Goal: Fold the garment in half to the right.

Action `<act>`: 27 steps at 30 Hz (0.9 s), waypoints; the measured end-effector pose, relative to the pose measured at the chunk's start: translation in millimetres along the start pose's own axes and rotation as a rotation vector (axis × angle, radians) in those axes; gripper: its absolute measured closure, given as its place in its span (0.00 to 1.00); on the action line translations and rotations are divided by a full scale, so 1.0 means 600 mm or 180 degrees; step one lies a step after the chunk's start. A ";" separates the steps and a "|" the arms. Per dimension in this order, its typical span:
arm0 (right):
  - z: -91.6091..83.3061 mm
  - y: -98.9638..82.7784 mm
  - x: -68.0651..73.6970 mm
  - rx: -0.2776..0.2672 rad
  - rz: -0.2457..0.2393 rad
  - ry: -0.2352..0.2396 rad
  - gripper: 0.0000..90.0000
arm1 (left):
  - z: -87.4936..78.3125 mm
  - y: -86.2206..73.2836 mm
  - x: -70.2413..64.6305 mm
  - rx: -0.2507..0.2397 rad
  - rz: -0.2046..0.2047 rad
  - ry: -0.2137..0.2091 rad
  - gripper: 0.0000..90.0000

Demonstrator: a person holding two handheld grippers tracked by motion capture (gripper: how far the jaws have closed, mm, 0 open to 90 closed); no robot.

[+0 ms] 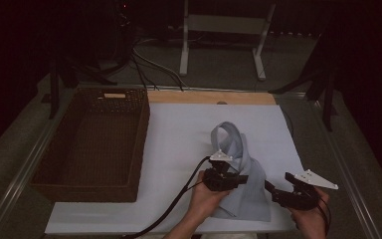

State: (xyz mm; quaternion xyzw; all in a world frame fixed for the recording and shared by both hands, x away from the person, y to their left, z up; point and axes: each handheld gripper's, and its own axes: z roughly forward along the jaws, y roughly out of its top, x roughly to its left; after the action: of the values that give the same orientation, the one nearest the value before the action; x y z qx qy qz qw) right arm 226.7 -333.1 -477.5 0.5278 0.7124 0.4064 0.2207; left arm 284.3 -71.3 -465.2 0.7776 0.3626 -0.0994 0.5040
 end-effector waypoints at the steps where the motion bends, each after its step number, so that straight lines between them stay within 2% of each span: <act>1: 0.000 0.000 0.000 -0.0002 0.0003 -0.0005 0.15 | 0.002 -0.001 -0.001 0.0001 -0.0001 -0.0008 0.93; 7: -0.001 -0.001 -0.002 -0.0034 0.0030 -0.0034 0.15 | 0.009 -0.003 -0.008 0.0023 0.0028 -0.0039 0.93; 15: -0.002 -0.001 -0.001 -0.0046 0.0029 -0.0040 0.15 | 0.016 -0.006 -0.001 0.0060 0.0030 0.0013 0.89; 21: 0.000 -0.001 0.003 -0.0042 -0.0004 -0.0026 0.15 | 0.015 -0.010 0.009 0.0043 0.0047 0.0126 0.53; 23: 0.000 -0.001 0.004 -0.0039 -0.0005 -0.0023 0.15 | 0.013 -0.010 0.011 0.0043 0.0086 0.0141 0.47; 25: 0.000 -0.001 0.004 -0.0043 -0.0001 -0.0022 0.15 | 0.009 -0.009 0.011 0.0001 0.0117 0.0102 0.44; 27: 0.000 0.000 0.005 -0.0045 -0.0001 -0.0018 0.15 | 0.004 -0.008 0.009 -0.0052 0.0183 0.0148 0.35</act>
State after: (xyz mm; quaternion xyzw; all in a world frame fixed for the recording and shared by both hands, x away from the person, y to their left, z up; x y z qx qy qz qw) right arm 225.4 -330.2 -477.4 0.5273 0.7090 0.4099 0.2265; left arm 285.3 -69.9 -472.7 0.7856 0.3526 -0.0638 0.5044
